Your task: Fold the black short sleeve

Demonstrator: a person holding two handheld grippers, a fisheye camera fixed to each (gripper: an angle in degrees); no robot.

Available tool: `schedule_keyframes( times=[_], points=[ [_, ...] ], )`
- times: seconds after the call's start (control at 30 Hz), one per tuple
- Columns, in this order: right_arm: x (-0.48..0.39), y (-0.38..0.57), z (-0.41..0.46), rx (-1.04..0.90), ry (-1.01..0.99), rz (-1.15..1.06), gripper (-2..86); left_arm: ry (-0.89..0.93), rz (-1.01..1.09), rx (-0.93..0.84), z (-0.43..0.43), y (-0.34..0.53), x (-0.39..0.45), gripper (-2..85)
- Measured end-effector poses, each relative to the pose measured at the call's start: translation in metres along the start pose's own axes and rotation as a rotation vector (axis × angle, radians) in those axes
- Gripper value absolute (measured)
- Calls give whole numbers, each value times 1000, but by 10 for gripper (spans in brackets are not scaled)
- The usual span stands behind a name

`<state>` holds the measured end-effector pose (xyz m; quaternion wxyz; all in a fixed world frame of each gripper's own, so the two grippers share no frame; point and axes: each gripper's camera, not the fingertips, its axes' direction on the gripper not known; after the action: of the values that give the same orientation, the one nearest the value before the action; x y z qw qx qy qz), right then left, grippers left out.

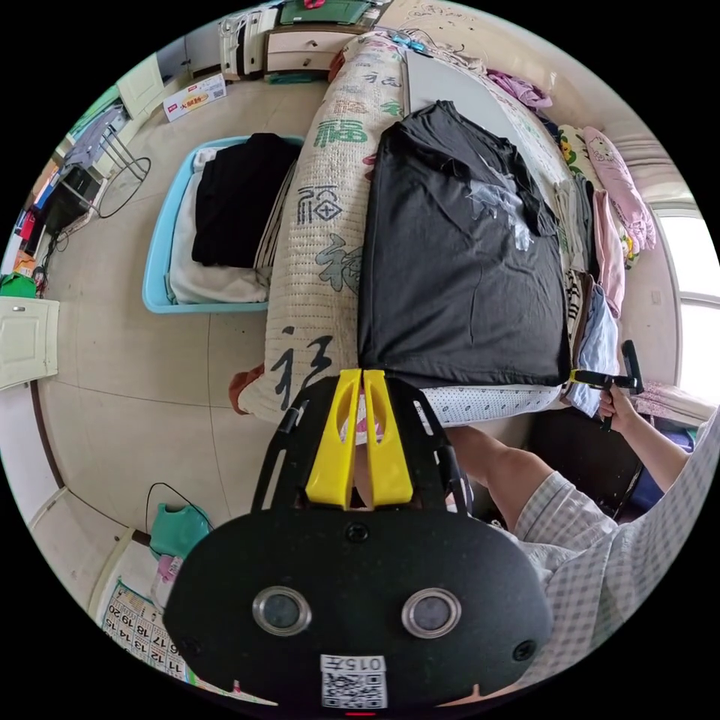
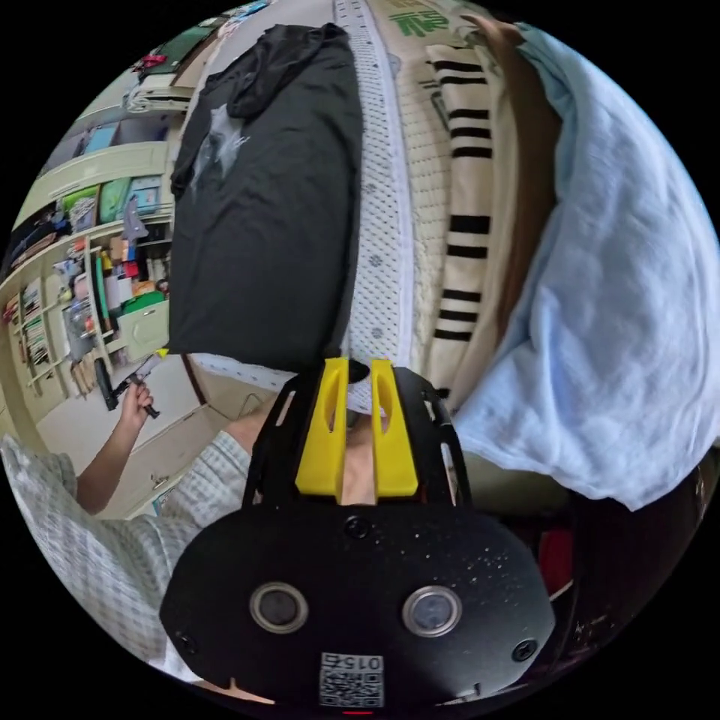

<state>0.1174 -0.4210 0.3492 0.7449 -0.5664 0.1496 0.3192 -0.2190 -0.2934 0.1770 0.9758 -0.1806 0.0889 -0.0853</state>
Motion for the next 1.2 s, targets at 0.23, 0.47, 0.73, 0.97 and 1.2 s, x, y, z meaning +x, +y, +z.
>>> schedule_keyframes(
  times=[0.23,0.47,0.73,0.97,1.2],
  points=[
    [4,7,-15,93,-164,-62,73,-4,-5,-11,7,-5,3,-7],
    [-8,4,-22,62,-234,-141,51,-9,-3,-23,6,-12,8,-7],
    [1,22,-24,5,-165,-11,4,4,-21,-49,5,-24,15,-3],
    [2,26,-42,-30,-26,122,43,2,-31,-224,5,-39,8,40],
    [-91,-34,-134,280,89,-240,95,-66,235,18,-62,-138,56,83]
  ],
)
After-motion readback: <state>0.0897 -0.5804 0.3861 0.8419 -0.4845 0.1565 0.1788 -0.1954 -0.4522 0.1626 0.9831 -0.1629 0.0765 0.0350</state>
